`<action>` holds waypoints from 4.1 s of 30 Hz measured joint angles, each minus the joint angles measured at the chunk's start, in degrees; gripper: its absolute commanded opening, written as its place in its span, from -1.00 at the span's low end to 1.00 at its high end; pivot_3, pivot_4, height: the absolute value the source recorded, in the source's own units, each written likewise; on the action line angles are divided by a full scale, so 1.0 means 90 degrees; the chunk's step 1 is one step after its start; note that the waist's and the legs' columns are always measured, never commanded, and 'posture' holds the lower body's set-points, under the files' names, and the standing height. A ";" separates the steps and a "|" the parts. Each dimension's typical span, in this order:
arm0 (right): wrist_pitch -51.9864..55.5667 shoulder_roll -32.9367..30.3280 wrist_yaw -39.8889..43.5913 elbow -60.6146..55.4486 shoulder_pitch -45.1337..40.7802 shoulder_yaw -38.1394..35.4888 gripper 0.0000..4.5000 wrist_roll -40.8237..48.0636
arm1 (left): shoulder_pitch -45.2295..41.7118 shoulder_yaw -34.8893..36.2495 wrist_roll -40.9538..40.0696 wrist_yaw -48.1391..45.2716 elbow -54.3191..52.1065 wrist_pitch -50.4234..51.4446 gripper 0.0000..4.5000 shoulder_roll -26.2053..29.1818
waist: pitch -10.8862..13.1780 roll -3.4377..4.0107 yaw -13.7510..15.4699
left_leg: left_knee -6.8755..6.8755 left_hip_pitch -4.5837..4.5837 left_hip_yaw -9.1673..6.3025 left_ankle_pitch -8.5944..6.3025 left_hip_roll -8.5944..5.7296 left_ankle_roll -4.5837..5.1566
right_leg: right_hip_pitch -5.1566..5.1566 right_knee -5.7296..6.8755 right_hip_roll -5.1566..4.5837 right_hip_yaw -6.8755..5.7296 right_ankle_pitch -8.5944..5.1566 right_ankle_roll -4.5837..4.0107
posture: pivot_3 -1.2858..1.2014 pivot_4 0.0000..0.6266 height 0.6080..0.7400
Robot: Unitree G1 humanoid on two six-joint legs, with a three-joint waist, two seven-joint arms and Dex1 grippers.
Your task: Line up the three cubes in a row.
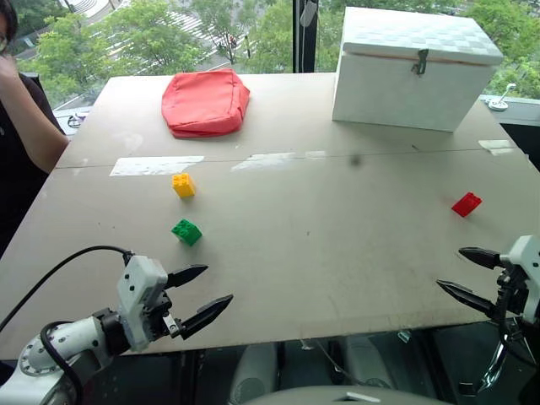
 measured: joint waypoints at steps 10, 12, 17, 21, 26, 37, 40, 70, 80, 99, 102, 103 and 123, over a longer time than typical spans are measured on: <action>0.0029 0.0100 -0.0554 0.0131 -0.0617 0.0154 0.95 -0.0131 | -0.1249 -0.0282 -0.0599 0.1059 -0.0253 0.0519 1.00 -0.0522 | 0.0001 -0.0004 0.0009 | 0.0003 -0.0001 -0.0006 0.0000 -0.0001 0.0000 | 0.0004 -0.0001 0.0008 -0.0003 0.0001 0.0000 | 0.03 -0.52 1.00; 0.0109 0.0223 -0.0783 0.0121 -0.0911 0.0149 0.95 0.0003 | -0.1615 -0.0317 -0.0849 0.1412 -0.0261 0.0735 1.00 -0.0616 | 0.0000 -0.0004 0.0007 | 0.0005 0.0004 -0.0008 0.0001 0.0000 0.0001 | 0.0006 0.0006 0.0011 -0.0001 0.0002 0.0000 | 0.03 -0.52 1.00; 0.0692 0.0222 -0.1190 0.0063 -0.1413 0.0071 0.95 0.0526 | -0.2172 -0.0387 -0.1493 0.1892 -0.0426 0.1234 1.00 -0.0555 | 0.0001 -0.0004 0.0005 | 0.0005 0.0003 -0.0006 0.0001 -0.0002 0.0001 | 0.0006 0.0009 0.0012 0.0001 0.0001 0.0000 | 0.03 -0.52 1.00; 0.1291 -0.0557 -0.1189 0.0076 -0.1793 0.0041 0.95 0.0686 | -0.2319 -0.0478 -0.1626 0.1618 -0.0553 0.1353 1.00 -0.0094 | 0.0003 0.0000 0.0004 | 0.0004 0.0007 0.0000 0.0001 -0.0004 0.0001 | 0.0006 0.0010 0.0012 0.0005 0.0001 -0.0001 | 0.03 -0.52 1.00; 0.1838 -0.1900 -0.0989 0.0639 -0.2463 0.0452 0.95 0.0388 | -0.2374 -0.0631 -0.1466 0.0899 -0.0645 0.1277 1.00 0.0584 | 0.0004 0.0002 -0.0004 | 0.0004 0.0009 0.0010 0.0001 -0.0004 0.0001 | 0.0002 0.0009 0.0011 0.0010 0.0001 -0.0001 | 0.03 -0.52 1.00; 0.1661 -0.2353 -0.0711 0.1348 -0.3437 0.1438 0.95 -0.0250 | -0.2494 -0.1033 -0.1261 0.0723 -0.0706 0.1131 1.00 0.0540 | 0.0007 0.0000 0.0010 | 0.0003 -0.0005 0.0008 0.0001 -0.0003 0.0001 | -0.0001 0.0002 0.0012 0.0007 0.0001 0.0000 | 0.03 -0.52 1.00; 0.1701 -0.2353 -0.0672 0.1352 -0.3438 0.1439 0.95 -0.0303 | -0.2462 -0.1038 -0.1198 0.0724 -0.0727 0.1073 1.00 0.0495 | 0.0007 0.0000 0.0006 | 0.0003 -0.0003 0.0007 0.0001 -0.0003 0.0001 | -0.0001 0.0002 0.0012 0.0007 0.0002 0.0000 | 0.03 -0.52 1.00; 0.1745 -0.2348 -0.0670 0.1668 -0.3441 0.1458 0.95 -0.0631 | -0.2572 -0.1255 -0.1008 0.0509 -0.0661 0.0984 1.00 0.0461 | 0.0007 0.0001 0.0003 | 0.0003 -0.0002 0.0008 0.0001 -0.0003 0.0001 | -0.0001 0.0002 0.0013 0.0009 0.0002 0.0000 | 0.03 -0.52 1.00; 0.2551 -0.2214 -0.0554 0.3192 -0.5457 0.3198 0.95 -0.1174 | -0.2985 -0.1667 -0.0739 0.0228 -0.0732 0.0889 1.00 0.0629 | 0.0010 0.0005 -0.0027 | 0.0003 -0.0003 0.0032 0.0001 -0.0004 0.0001 | -0.0007 0.0003 0.0015 0.0014 0.0003 -0.0001 | 0.03 -0.52 1.00; 0.1818 -0.1165 0.0168 0.6572 -0.7703 0.5042 0.95 -0.2936 | -0.3067 -0.1778 -0.0785 0.0581 -0.1007 0.1001 1.00 0.0620 | 0.0011 0.0006 -0.0045 | 0.0002 -0.0008 0.0054 0.0002 -0.0006 0.0001 | -0.0013 0.0007 0.0017 0.0019 0.0015 -0.0019 | 0.03 -0.52 1.00; 0.1687 -0.1041 0.0203 0.6845 -0.7790 0.5044 0.71 -0.3079 | -0.3067 -0.1773 -0.0798 0.0658 -0.1009 0.1037 1.00 0.0620 | 0.0011 0.0006 -0.0070 | 0.0002 -0.0007 0.0054 0.0002 -0.0006 0.0001 | -0.0013 0.0008 0.0017 0.0020 0.0017 -0.0021 | 0.03 -0.52 1.00; 0.1652 -0.1004 0.0197 0.6901 -0.7814 0.5044 0.59 -0.3117 | -0.3069 -0.1770 -0.0833 0.0697 -0.1011 0.1053 1.00 0.0620 | 0.0011 0.0006 -0.0078 | 0.0002 -0.0008 0.0054 0.0002 -0.0006 0.0001 | -0.0014 0.0008 0.0017 0.0020 0.0018 -0.0023 | 0.03 -0.52 1.00; 0.1198 -0.0949 0.1506 0.4407 -0.7366 0.4950 -0.41 -0.2724 | -0.2877 -0.1583 -0.1023 0.0857 -0.1132 0.1197 1.00 0.0637 | 0.0012 0.0008 -0.0164 | 0.0001 0.0001 0.0037 0.0002 0.0000 0.0001 | -0.0014 0.0016 0.0022 0.0021 0.0007 -0.0004 | 0.03 -0.52 1.00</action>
